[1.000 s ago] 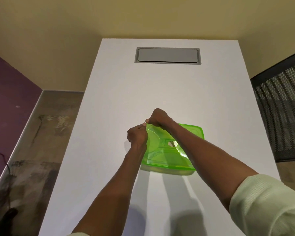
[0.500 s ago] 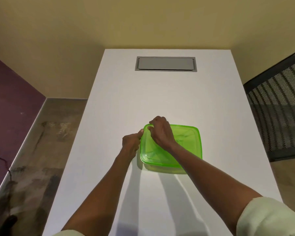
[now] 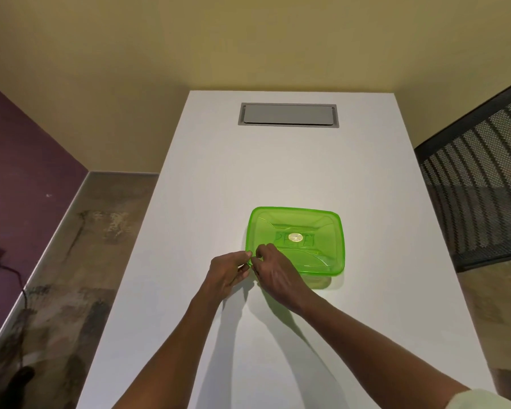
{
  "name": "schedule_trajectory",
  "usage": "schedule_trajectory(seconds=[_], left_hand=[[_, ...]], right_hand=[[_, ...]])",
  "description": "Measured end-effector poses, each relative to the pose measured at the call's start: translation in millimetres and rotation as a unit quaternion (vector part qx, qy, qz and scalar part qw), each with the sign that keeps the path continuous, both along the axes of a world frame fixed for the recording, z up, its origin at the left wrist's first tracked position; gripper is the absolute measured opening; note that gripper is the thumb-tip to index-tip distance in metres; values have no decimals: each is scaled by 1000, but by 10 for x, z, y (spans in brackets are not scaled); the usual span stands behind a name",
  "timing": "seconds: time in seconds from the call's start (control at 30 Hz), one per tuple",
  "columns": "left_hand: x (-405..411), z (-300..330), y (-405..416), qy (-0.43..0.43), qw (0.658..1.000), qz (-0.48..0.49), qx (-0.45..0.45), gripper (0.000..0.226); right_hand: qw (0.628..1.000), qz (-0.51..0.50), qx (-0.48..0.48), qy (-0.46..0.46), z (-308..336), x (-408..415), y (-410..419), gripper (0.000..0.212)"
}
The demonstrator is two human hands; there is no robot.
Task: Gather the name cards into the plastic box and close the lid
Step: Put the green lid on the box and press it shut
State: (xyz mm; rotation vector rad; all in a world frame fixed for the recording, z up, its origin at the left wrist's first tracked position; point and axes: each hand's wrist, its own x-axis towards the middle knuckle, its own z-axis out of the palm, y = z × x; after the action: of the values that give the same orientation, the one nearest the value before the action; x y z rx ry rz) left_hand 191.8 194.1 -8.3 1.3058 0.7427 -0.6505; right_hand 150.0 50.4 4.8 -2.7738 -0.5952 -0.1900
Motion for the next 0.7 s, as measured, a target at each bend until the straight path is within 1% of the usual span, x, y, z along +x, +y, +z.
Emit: schedule_trajectory(seconds=[0.03,0.13,0.2,0.27,0.37,0.47,0.53,0.57,0.63,0.7], left_hand=[[-22,5,0,-2,1000,-2,-2,12],[-64,25,-40,-23,1000,5,13,6],[-81,50,-68,-47,998,15,45,12],[-96,64,-83,-64,995,6,74,18],[-92,82,-100,-73,989,-24,126,22],[-72,85,-114,-63,983,-36,166,30],[-77,99,-110,-56,980,-39,186,34],[-75,102,-112,-54,981,-37,182,32],[-59,137,-120,-44,986,-33,160,22],[-45,155,-129,-42,986,-34,158,20]], right_hand=[[1000,8,-24,-9,11,-21,8,16],[996,30,-73,-32,53,-77,66,18],[994,47,-95,-34,63,-102,126,17],[992,64,-106,-28,63,-129,161,18],[994,68,-82,-38,70,-159,152,25],[998,53,-15,-34,42,-151,168,17],[999,46,13,-25,27,-159,175,15],[999,46,14,-26,28,-162,167,14],[998,56,-17,-29,53,-139,143,6],[997,53,-45,-28,80,-113,112,7]])
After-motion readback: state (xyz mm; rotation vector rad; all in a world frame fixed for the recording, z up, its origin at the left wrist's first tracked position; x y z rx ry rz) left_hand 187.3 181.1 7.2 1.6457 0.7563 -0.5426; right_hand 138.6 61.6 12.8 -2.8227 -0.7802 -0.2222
